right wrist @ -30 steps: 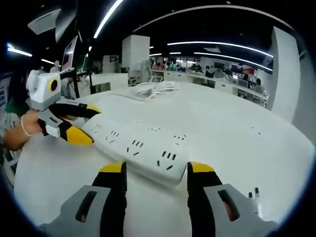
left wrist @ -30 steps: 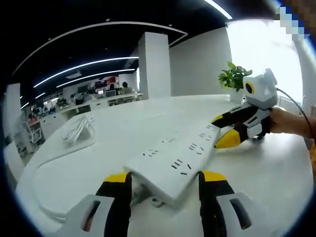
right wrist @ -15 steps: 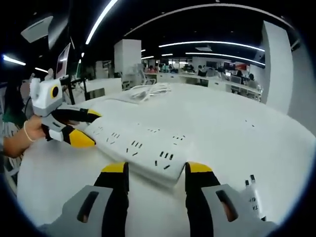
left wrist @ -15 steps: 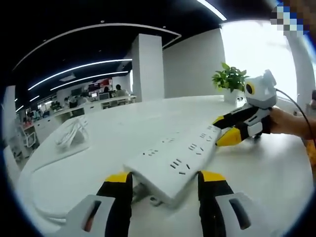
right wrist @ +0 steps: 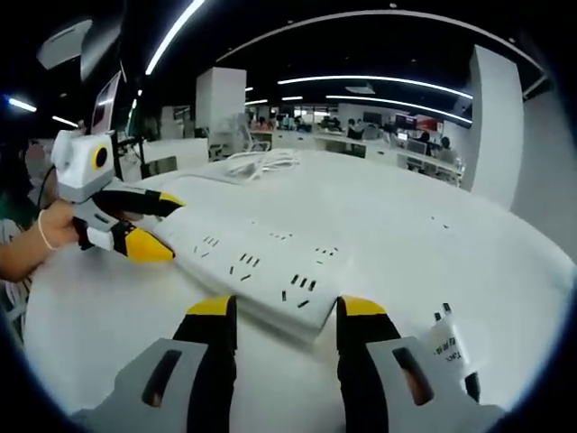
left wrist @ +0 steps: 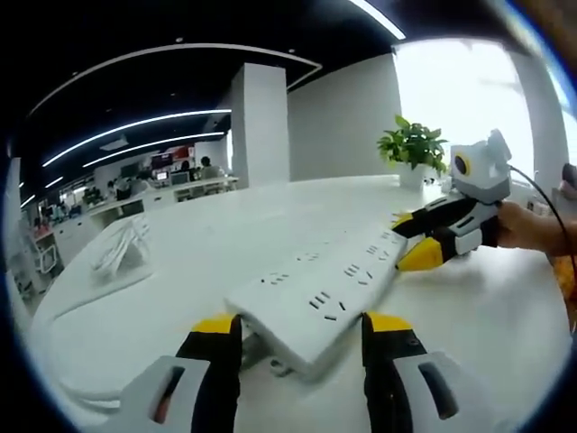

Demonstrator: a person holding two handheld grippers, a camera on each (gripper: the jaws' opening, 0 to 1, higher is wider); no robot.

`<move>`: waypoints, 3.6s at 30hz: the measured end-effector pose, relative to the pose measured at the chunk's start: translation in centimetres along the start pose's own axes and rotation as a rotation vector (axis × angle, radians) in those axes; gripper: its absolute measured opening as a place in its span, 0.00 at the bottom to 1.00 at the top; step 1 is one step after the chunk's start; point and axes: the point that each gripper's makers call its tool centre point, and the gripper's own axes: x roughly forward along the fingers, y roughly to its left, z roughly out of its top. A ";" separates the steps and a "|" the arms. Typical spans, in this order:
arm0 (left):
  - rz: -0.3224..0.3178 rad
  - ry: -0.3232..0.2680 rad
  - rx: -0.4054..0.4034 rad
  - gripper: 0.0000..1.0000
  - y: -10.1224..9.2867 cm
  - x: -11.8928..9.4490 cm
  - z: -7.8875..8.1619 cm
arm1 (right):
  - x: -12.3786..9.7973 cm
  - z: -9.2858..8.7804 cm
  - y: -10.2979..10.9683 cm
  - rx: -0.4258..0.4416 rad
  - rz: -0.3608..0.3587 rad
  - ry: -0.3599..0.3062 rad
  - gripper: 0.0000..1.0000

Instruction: Straighten the power strip on the desk, plug the charger into it

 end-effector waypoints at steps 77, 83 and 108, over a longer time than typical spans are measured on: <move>-0.083 -0.005 0.047 0.54 -1.3 4.1 1.6 | -2.1 -1.1 -3.4 0.017 -0.131 0.015 0.34; -0.078 -0.004 0.048 0.54 -1.3 4.1 1.6 | -2.1 -1.1 -3.4 0.021 -0.128 0.014 0.35; -0.022 -0.090 0.098 0.72 -1.4 1.3 3.4 | -3.9 1.2 -2.8 -0.001 -0.036 -0.155 0.50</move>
